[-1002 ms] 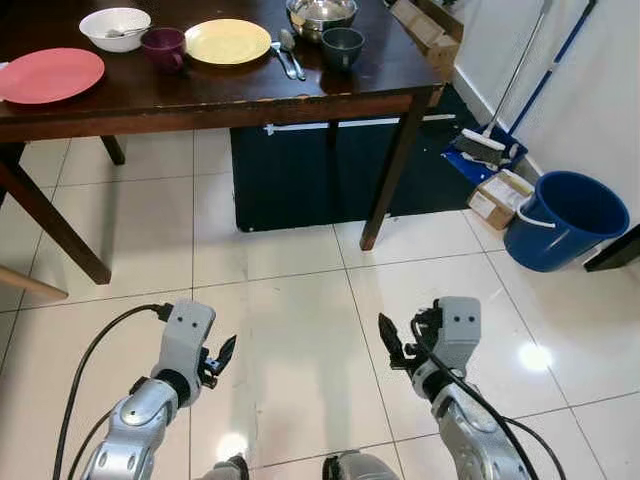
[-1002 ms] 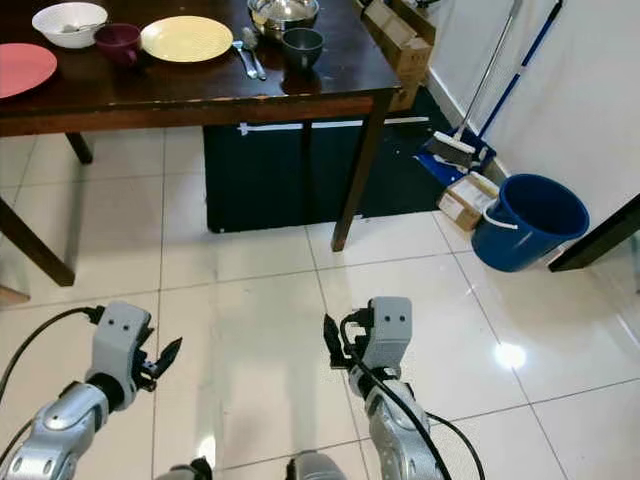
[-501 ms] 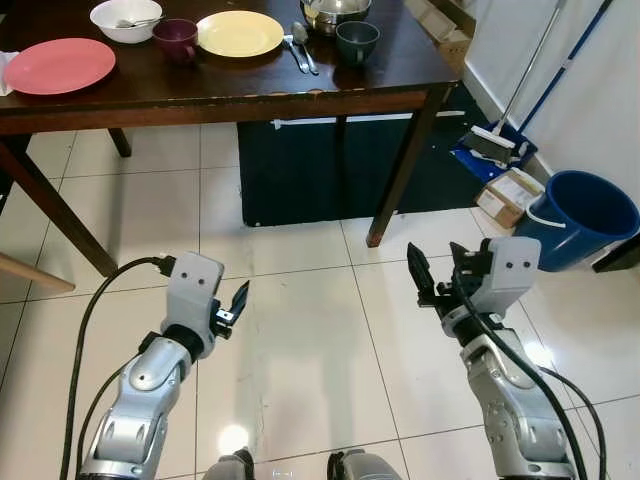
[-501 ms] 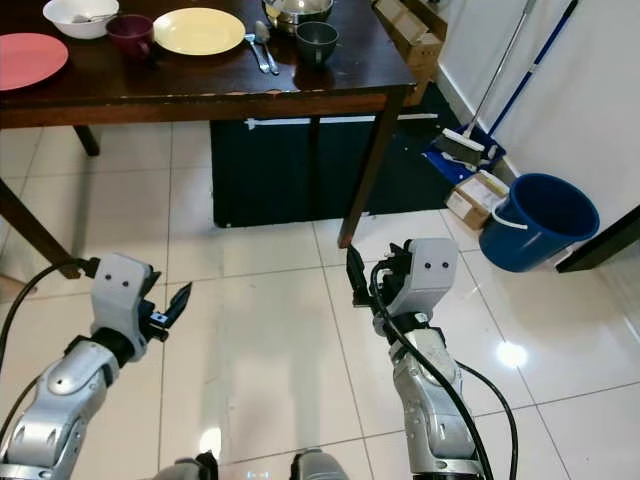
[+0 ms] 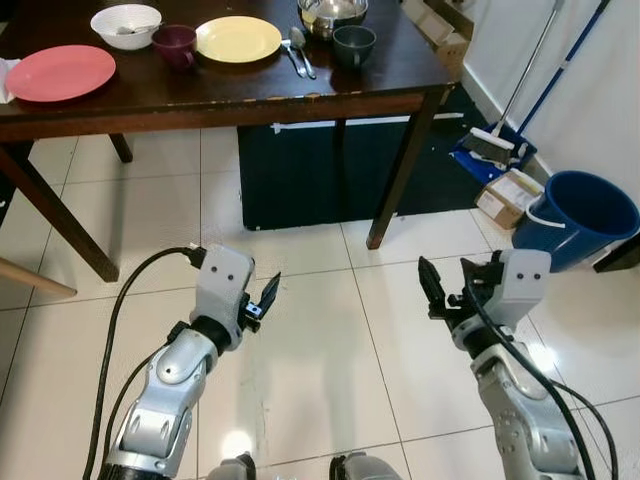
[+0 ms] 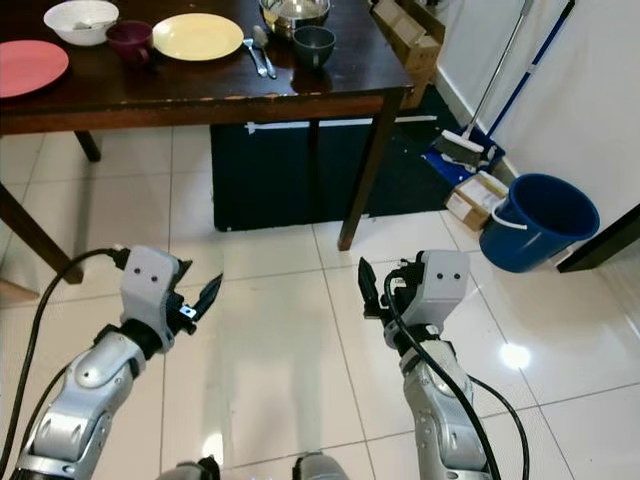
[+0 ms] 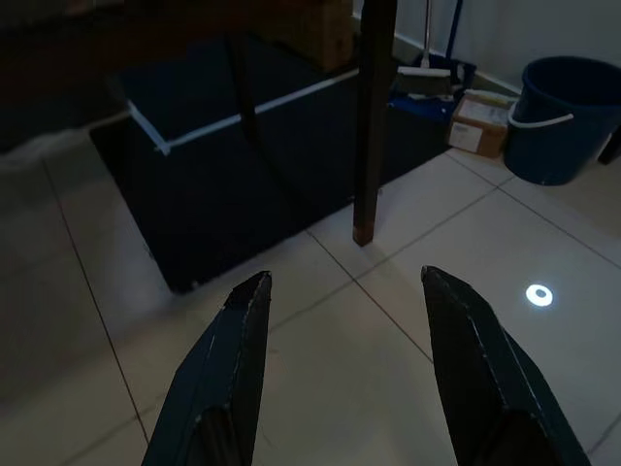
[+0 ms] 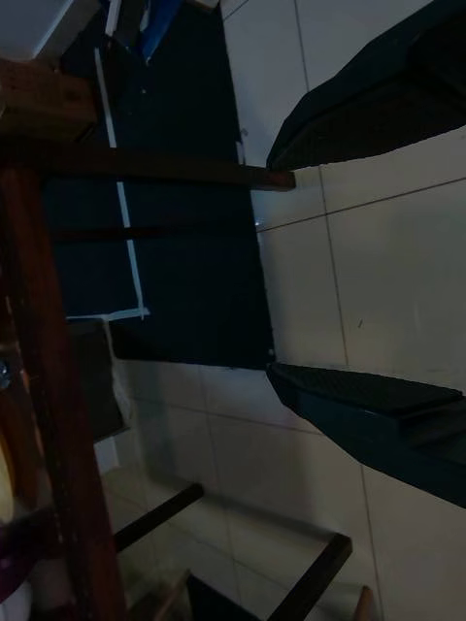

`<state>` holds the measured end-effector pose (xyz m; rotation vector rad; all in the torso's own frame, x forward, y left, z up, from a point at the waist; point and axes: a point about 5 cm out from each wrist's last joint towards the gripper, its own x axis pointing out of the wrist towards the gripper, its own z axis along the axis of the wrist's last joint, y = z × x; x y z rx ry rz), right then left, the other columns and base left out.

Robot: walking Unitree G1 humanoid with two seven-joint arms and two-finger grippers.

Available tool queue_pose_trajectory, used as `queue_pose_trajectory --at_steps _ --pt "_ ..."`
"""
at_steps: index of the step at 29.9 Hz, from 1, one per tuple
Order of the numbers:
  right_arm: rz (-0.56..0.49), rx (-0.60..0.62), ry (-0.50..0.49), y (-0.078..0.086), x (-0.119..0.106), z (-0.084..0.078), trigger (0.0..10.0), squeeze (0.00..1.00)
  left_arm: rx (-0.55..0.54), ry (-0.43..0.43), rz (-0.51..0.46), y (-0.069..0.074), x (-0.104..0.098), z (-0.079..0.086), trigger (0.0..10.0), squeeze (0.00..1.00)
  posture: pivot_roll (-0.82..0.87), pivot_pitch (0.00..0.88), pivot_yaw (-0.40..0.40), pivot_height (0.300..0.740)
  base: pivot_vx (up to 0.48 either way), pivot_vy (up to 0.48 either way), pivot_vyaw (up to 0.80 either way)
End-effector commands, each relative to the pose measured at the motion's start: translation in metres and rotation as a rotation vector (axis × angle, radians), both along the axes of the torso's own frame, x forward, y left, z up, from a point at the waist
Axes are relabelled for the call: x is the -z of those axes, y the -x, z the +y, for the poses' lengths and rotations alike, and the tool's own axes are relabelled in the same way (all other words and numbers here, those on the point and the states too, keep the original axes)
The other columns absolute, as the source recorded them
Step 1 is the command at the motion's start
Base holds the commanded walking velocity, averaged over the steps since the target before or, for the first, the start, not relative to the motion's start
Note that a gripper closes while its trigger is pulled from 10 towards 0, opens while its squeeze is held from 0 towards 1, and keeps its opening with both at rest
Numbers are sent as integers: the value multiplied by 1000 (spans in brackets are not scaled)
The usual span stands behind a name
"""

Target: Setting the table

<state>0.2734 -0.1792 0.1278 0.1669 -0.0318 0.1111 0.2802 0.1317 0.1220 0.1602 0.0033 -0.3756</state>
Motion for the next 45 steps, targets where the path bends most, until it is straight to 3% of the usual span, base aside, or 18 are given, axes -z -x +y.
queue_pose_trajectory --at_steps 1,29,34,37,40,45 --pt "30 0 -9 2 7 -1 10000 0 8 -9 13 2 5 -1 10000 235 -187 84 40 740 480 0 0" --pt "56 -26 -2 3 15 6 10000 0 7 -12 23 3 9 -1 10000 239 -180 82 49 740 450 0 0" --pt "22 -34 71 3 9 5 10000 0 7 -9 15 2 6 -1 10000 235 -180 82 51 740 423 0 0" --pt "-47 -21 123 0 -6 2 10000 0 -1 3 -22 2 -4 0 10000 239 -181 82 52 740 419 0 0" --pt "-137 -39 113 -6 -35 -1 10000 0 -46 24 -136 -1 -38 7 10000 239 -174 79 54 740 419 0 0" --pt "-157 -77 92 -10 -44 -2 10000 0 -119 32 -199 -5 -56 20 10000 235 -165 75 52 740 417 0 0"
